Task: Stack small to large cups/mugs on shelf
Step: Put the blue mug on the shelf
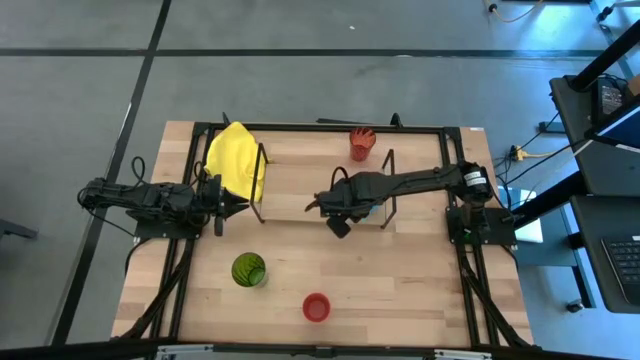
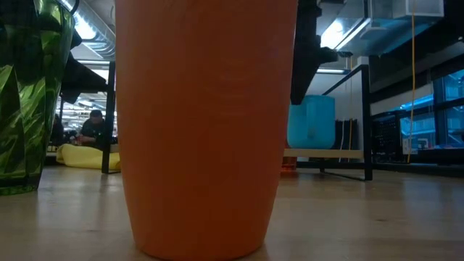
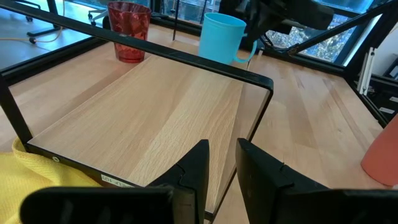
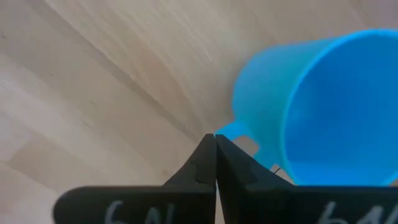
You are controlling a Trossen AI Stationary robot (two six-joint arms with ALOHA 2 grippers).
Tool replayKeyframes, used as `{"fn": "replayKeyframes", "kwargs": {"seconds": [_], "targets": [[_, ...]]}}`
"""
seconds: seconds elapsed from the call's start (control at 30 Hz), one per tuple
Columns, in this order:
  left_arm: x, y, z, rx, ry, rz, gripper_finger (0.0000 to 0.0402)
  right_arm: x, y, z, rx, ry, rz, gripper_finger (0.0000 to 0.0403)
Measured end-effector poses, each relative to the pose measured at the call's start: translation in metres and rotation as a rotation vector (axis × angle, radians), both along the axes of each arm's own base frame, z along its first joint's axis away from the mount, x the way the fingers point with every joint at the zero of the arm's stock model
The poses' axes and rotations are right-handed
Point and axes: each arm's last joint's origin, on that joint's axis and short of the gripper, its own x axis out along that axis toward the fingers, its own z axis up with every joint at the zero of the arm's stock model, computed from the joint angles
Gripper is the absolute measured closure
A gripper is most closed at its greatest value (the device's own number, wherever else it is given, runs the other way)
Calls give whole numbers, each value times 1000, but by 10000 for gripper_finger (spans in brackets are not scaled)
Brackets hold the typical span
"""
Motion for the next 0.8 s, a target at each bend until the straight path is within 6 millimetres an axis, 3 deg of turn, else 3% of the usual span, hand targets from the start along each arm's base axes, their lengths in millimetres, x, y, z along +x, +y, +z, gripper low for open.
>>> {"fn": "replayKeyframes", "kwargs": {"seconds": [0.6, 0.8], "targets": [[0, 0, 0, 0, 0, 0, 327, -8, 7, 0, 28, 64, -61, 400], [0, 0, 0, 0, 0, 0, 327, 4, 11, 0, 41, -52, -3, 399]]}}
